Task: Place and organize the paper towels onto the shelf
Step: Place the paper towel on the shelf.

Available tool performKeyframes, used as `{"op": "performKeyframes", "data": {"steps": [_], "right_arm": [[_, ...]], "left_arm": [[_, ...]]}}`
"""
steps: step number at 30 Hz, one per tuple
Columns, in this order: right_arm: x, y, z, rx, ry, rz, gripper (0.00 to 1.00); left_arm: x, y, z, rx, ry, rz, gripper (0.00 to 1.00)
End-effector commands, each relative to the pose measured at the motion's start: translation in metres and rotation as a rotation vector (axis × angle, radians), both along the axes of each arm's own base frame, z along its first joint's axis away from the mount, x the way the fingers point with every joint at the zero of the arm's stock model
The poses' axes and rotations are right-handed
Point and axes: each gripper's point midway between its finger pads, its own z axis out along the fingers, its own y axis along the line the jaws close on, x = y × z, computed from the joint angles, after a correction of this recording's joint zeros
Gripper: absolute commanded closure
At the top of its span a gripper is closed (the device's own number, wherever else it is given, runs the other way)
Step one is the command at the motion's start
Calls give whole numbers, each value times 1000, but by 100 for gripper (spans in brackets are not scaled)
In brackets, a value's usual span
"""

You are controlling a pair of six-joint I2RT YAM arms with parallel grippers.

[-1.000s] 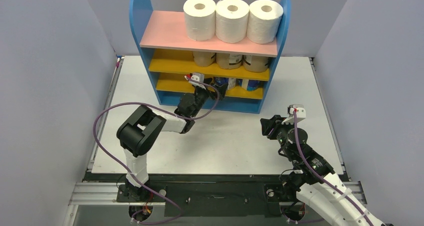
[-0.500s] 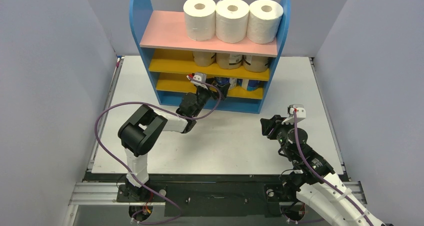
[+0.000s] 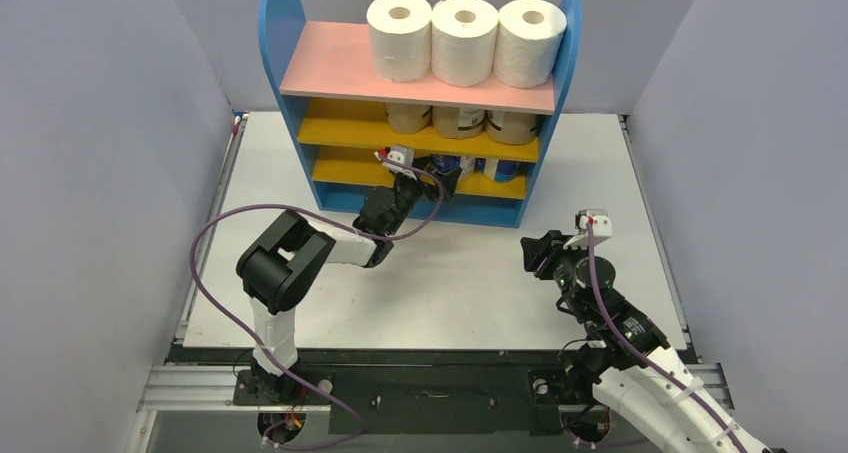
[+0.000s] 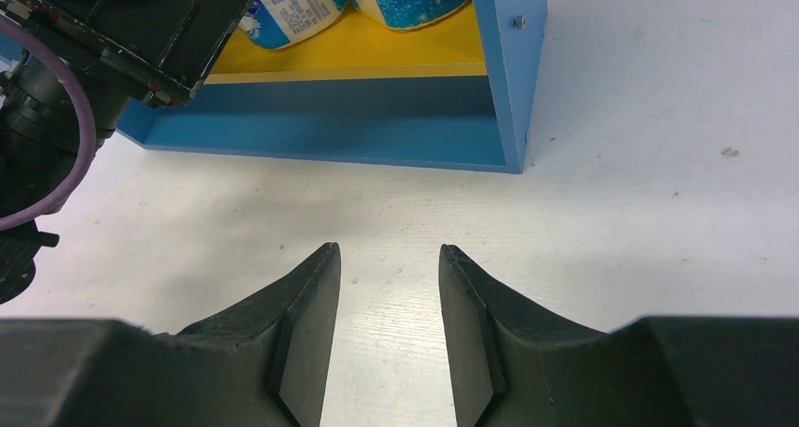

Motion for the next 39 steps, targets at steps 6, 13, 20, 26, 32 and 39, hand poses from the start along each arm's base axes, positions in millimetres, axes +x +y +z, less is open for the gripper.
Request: {"op": "performKeyframes", "data": {"steps": [6,13,20,26,32,39], "right_arm": [[4,-3,0,-6,-13,-23,61],[3,-5,1,-1,-16,-33,61],[2,-7,5,12,-21,-43,60],[2,-6,7,20,-23,-40,59],[1,-6,8,30,-21,-41,54],[3,-6,19,130,7,-93,41]], "left_arm": [[-2,-4,13,-31,-23,-6,4],[-5,1,16,-45,-8,-3,4],[-11,7,31,-52,-7,-1,4],[-18,17,37,-77,4,18,4],[-25,28,34,-81,37,45,4],[-38,35,25,-56,139,136,4]]}}
